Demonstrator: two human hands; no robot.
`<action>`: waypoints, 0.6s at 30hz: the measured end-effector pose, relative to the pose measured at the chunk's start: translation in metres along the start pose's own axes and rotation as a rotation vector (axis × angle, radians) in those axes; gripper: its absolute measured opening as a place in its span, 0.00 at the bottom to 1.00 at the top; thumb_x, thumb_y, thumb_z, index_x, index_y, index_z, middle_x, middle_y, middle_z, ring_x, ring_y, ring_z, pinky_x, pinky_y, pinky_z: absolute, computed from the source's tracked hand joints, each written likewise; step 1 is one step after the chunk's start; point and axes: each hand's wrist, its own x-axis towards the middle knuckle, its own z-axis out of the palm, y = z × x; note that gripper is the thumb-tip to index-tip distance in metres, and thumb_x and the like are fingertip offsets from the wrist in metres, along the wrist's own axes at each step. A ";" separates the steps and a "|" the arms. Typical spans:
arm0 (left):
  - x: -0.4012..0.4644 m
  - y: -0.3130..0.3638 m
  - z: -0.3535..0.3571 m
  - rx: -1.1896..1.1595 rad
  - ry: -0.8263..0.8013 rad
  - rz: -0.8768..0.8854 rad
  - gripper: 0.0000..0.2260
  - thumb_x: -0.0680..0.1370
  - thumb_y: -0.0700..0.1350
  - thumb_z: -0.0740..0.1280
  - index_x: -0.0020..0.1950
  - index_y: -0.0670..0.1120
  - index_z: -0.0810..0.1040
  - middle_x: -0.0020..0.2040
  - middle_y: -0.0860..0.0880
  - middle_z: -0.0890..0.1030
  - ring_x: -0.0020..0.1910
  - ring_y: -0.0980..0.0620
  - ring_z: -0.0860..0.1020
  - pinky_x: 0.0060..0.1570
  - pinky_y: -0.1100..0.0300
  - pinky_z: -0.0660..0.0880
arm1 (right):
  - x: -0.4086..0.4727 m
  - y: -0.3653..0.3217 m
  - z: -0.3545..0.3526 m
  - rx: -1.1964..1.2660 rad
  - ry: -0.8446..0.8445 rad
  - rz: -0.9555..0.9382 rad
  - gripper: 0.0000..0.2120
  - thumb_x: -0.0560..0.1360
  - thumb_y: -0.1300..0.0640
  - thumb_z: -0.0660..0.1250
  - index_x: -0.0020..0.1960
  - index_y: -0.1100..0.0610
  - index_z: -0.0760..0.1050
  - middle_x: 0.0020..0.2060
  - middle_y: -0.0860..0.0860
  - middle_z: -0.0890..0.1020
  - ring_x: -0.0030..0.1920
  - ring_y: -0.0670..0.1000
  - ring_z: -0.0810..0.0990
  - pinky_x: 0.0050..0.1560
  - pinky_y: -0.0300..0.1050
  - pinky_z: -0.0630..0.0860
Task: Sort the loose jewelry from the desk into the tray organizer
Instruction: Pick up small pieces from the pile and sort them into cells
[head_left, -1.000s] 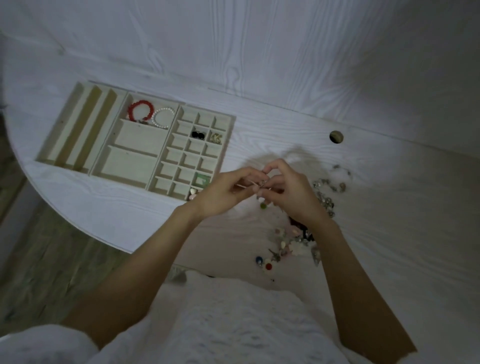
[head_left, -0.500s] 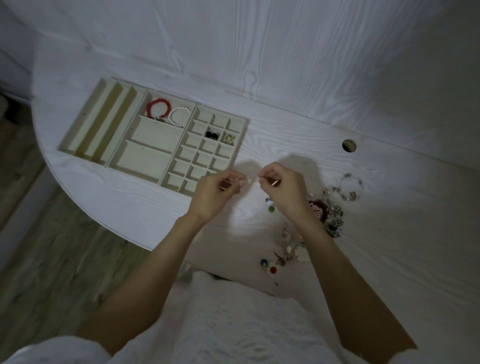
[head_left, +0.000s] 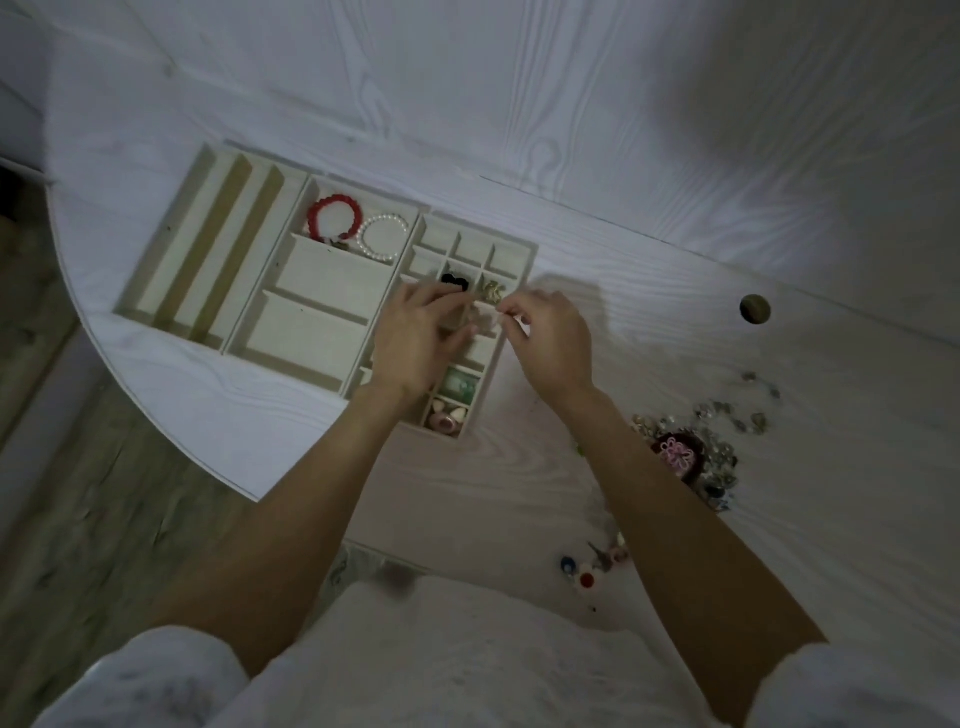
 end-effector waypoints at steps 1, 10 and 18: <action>-0.002 -0.003 -0.002 0.013 0.003 0.007 0.14 0.74 0.51 0.67 0.59 0.51 0.81 0.56 0.48 0.80 0.53 0.42 0.75 0.51 0.51 0.72 | 0.000 0.002 0.002 0.007 0.011 0.001 0.06 0.75 0.59 0.65 0.49 0.56 0.81 0.45 0.51 0.81 0.46 0.52 0.76 0.40 0.40 0.66; -0.007 -0.017 -0.023 0.144 -0.091 0.234 0.18 0.73 0.47 0.58 0.60 0.50 0.79 0.59 0.45 0.76 0.57 0.44 0.69 0.48 0.53 0.65 | -0.005 0.007 0.005 -0.091 0.030 -0.184 0.07 0.72 0.61 0.64 0.47 0.58 0.81 0.49 0.56 0.77 0.50 0.56 0.73 0.49 0.42 0.67; 0.015 -0.013 -0.016 0.335 -0.246 0.317 0.19 0.74 0.54 0.56 0.57 0.51 0.80 0.57 0.44 0.75 0.56 0.44 0.66 0.48 0.53 0.59 | 0.002 0.008 0.006 -0.369 -0.062 -0.257 0.12 0.75 0.52 0.62 0.41 0.55 0.81 0.54 0.55 0.76 0.53 0.56 0.72 0.48 0.49 0.65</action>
